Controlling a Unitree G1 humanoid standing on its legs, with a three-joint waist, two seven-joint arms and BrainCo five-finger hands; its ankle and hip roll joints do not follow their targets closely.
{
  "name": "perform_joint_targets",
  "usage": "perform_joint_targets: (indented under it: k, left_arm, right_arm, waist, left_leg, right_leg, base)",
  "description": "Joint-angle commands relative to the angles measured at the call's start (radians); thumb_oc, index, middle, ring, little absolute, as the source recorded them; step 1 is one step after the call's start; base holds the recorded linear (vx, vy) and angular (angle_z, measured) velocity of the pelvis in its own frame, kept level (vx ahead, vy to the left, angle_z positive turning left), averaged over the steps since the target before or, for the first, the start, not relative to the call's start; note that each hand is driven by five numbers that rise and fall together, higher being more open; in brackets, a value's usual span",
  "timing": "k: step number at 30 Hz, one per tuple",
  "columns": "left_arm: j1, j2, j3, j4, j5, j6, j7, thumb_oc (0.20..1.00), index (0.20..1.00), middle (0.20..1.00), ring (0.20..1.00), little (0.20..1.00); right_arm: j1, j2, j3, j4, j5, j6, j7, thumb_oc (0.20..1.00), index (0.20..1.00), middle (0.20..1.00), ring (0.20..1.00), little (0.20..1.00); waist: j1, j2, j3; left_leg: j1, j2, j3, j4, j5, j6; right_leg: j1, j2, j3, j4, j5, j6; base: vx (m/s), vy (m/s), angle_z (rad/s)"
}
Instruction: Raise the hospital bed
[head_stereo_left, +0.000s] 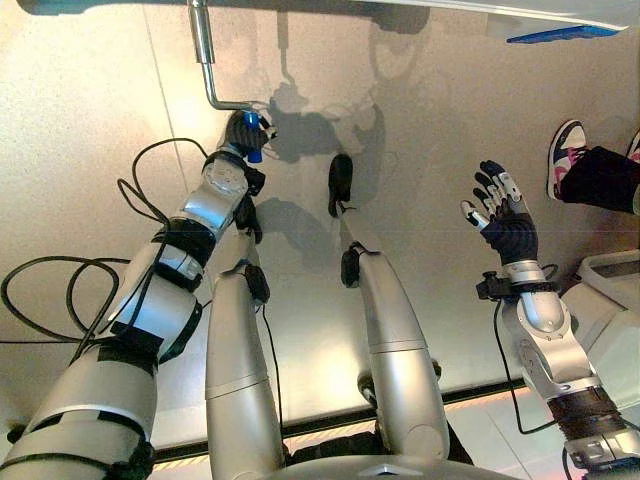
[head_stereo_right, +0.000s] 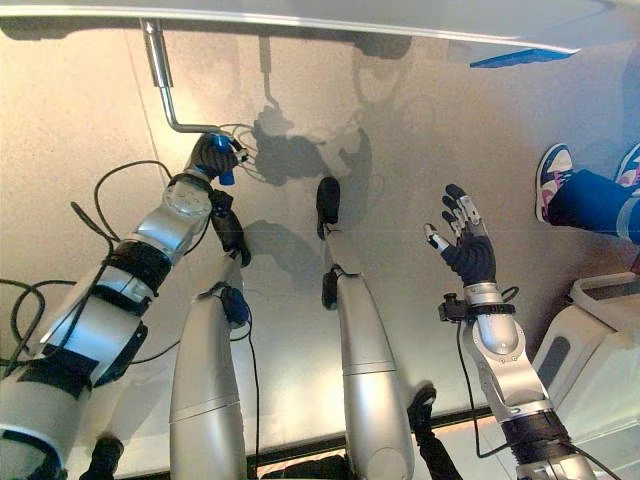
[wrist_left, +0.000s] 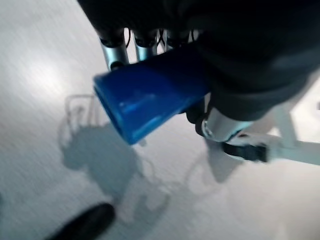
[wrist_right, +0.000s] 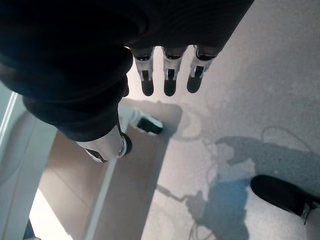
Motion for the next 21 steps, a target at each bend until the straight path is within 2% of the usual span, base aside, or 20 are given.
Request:
perform_joint_targets:
  k: [1,6,11,16,21]
  left_arm:
    - [-0.047,-0.134,-0.017,-0.187,-0.058,-0.137,-0.012,0.200,0.200,0.200,0.200,0.200]
    - [-0.008,-0.142,-0.007,-0.272,-0.133,-0.156,-0.013,0.200,0.200,0.200,0.200,0.200]
    - [0.064,-0.114,0.005,-0.431,-0.215,-0.180,-0.029,0.200,0.200,0.200,0.200,0.200]
    - [0.161,-0.030,0.040,-0.621,-0.273,-0.201,-0.044,0.200,0.200,0.200,0.200,0.200]
    - [0.223,0.033,0.065,-0.729,-0.292,-0.202,-0.052,0.200,0.200,0.200,0.200,0.200]
  right_arm:
    - [0.033,-0.037,-0.027,-0.074,0.006,-0.060,-0.032,1.000,1.000,1.000,1.000,1.000]
    - [0.038,-0.033,-0.040,-0.076,-0.003,-0.060,-0.043,1.000,1.000,1.000,1.000,1.000]
    - [0.051,-0.028,-0.066,-0.078,-0.013,-0.057,-0.056,1.000,1.000,1.000,1.000,1.000]
    - [0.077,-0.024,-0.087,-0.079,-0.026,-0.051,-0.057,1.000,1.000,1.000,1.000,1.000]
    - [0.098,-0.020,-0.092,-0.089,-0.037,-0.047,-0.052,1.000,1.000,1.000,1.000,1.000]
  waist:
    - [0.024,0.017,-0.018]
    - [0.031,0.029,-0.018]
    - [0.048,0.047,-0.018]
    - [0.070,0.068,-0.018]
    - [0.082,0.079,-0.018]
  left_leg:
    - [0.057,0.020,-0.064,-0.044,-0.011,-0.070]
    - [0.068,0.015,-0.067,-0.059,-0.003,-0.074]
    - [0.083,0.008,-0.071,-0.079,0.008,-0.078]
    - [0.098,0.003,-0.073,-0.096,0.017,-0.082]
    - [0.112,-0.001,-0.076,-0.112,0.025,-0.084]
  right_leg:
    - [0.033,-0.081,0.012,0.159,-0.143,0.143]
    - [0.041,-0.083,0.009,0.157,-0.142,0.141]
    - [0.055,-0.084,0.005,0.155,-0.144,0.137]
    - [0.072,-0.089,-0.004,0.152,-0.146,0.134]
    - [0.085,-0.091,-0.007,0.146,-0.146,0.132]
  base:
    - [0.00,0.000,0.00]
    - [0.00,0.000,0.00]
    - [0.00,0.000,0.00]
    - [0.00,-0.005,0.02]
    - [0.00,-0.015,0.04]
